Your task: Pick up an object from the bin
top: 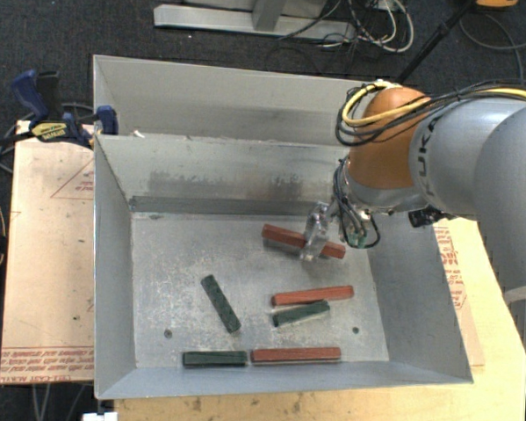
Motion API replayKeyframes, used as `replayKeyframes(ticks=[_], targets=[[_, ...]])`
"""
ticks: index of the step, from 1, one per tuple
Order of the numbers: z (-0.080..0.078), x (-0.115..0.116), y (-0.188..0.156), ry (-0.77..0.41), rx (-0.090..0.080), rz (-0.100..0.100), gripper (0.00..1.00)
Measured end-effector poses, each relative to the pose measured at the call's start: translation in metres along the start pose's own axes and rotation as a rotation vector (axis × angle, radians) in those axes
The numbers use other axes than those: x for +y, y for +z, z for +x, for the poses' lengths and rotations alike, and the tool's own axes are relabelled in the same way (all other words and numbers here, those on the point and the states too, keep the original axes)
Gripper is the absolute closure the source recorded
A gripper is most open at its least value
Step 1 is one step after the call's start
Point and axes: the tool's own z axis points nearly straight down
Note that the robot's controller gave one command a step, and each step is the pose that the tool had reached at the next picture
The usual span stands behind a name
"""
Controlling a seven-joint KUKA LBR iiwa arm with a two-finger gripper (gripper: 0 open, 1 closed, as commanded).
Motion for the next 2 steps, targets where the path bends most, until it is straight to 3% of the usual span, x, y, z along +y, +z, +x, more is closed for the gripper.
replayKeyframes(ticks=[1, 2], targets=[[0.002, 0.000, -0.017, 0.000, 0.009, 0.002, 1.00], [0.001, 0.000, -0.040, 0.000, 0.005, 0.001, 1.00]])
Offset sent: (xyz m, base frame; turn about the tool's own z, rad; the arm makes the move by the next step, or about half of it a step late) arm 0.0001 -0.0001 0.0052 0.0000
